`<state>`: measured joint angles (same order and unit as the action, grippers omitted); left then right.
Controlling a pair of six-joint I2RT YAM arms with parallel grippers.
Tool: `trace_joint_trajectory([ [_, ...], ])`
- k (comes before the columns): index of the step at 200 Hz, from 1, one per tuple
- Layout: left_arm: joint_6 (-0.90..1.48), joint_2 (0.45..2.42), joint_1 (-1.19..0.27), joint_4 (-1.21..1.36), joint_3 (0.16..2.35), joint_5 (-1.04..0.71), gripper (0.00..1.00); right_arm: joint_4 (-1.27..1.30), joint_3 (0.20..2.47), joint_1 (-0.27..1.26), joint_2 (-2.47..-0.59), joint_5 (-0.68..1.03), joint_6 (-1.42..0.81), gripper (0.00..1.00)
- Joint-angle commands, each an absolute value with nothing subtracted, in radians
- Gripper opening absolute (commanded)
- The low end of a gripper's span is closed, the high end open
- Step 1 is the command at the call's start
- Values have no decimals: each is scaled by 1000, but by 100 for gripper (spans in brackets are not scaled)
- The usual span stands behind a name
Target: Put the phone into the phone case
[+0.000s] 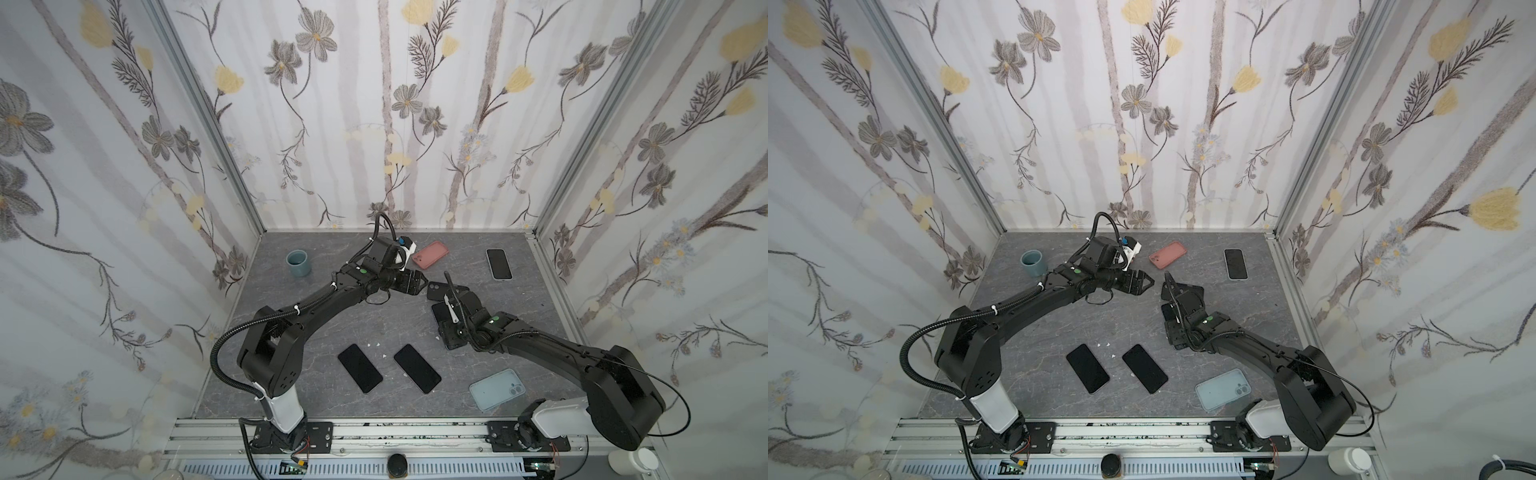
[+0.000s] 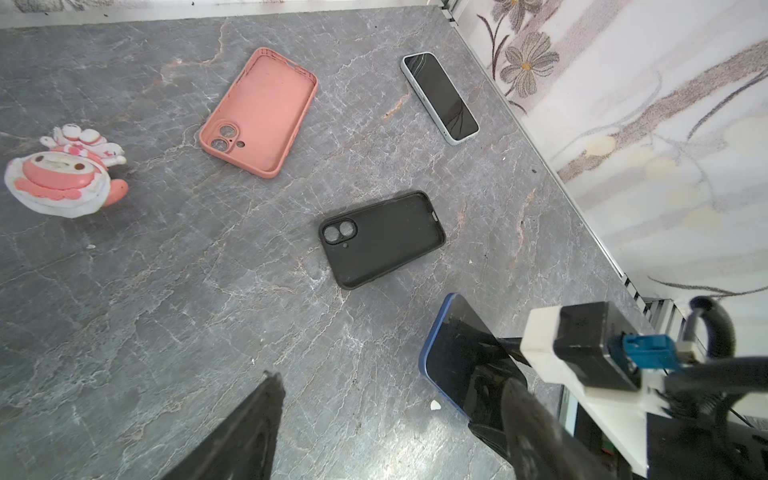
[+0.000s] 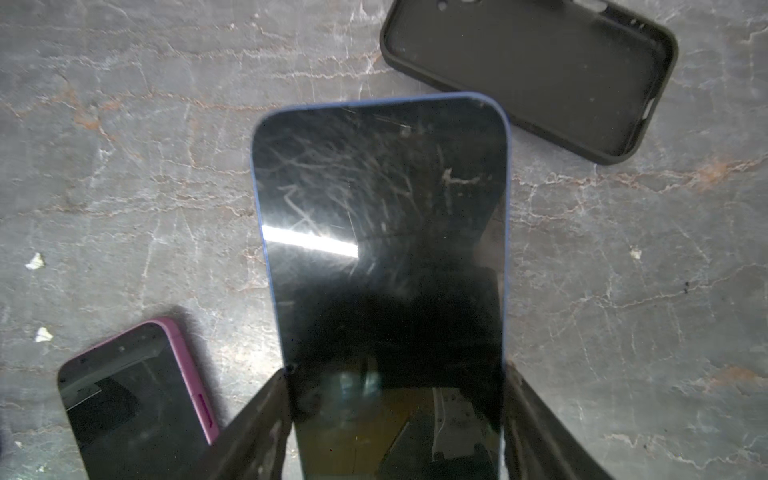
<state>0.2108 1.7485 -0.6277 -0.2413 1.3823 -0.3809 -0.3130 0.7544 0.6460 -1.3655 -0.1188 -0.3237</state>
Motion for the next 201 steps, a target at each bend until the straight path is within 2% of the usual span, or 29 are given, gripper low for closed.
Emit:
trace_joint_trajectory([
  [1,230,1763,-626,-259,1401,-424,82,-277,726,646,-1331,-153,-319,57],
  [129,308,1845,-628,-295,1454,-674,79,-149,685,650,-1155,-118,-254,57],
  [154,308,1854,-627,-299,1462,-711,69,-114,681,653,-1127,-89,-235,57],
  [201,308,1849,-627,-294,1462,-742,44,-98,693,666,-1140,-55,-206,57],
])
